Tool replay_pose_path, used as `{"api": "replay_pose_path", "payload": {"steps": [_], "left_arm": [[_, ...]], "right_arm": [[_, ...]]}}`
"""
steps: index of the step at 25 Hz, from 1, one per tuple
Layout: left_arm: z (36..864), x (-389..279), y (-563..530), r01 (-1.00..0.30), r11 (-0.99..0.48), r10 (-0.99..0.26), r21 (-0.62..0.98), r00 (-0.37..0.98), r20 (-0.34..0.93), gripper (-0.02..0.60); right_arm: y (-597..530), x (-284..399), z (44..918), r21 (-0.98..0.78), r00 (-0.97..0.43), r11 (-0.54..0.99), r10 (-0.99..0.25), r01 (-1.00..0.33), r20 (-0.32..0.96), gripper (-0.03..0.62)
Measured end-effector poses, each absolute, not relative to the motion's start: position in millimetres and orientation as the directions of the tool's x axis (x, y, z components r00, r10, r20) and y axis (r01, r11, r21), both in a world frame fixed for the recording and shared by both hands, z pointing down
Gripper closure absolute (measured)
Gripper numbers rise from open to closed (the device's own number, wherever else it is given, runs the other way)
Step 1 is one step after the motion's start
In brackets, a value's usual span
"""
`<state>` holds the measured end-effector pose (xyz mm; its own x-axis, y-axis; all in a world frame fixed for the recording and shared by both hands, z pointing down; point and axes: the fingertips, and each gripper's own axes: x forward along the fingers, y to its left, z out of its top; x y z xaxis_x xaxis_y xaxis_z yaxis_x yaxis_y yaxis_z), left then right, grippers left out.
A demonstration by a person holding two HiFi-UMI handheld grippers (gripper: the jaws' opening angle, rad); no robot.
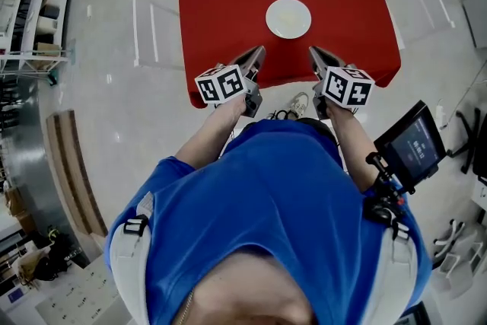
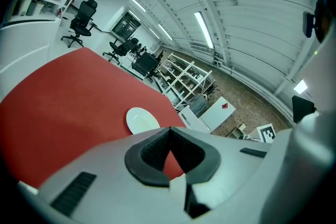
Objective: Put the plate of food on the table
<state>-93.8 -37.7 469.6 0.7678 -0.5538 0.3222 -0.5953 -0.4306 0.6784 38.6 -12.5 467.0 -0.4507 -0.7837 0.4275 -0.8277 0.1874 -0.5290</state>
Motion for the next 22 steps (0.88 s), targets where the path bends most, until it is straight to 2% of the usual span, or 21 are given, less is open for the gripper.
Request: {"api": "replay_pose_path", "payload": {"steps": [8,12,22], "left_arm": [[451.4,-103.4,-34.7,-0.599,-0.445,-0.554,0.665,0.768,0.321,0.574],[446.1,-103.2,1.7,-0.574,-0.469,-0.541,0.671,0.787,0.296,0.574],[439.3,-101.0,-26.2,-0.575,-0.477,-0.540,0.665,0.789,0.294,0.574]], "right_arm": [[-4.3,25.1,447.1,-0.525,-0.453,0.204,-0.795,-0.827,0.404,0.592],[35.8,18.1,450.1,-0.522,-0.444,0.198,-0.800,-0.830,0.402,0.592],[13.8,20.9,441.2,-0.505,-0.436,0.206,-0.810,-0.838,0.393,0.592]]}}
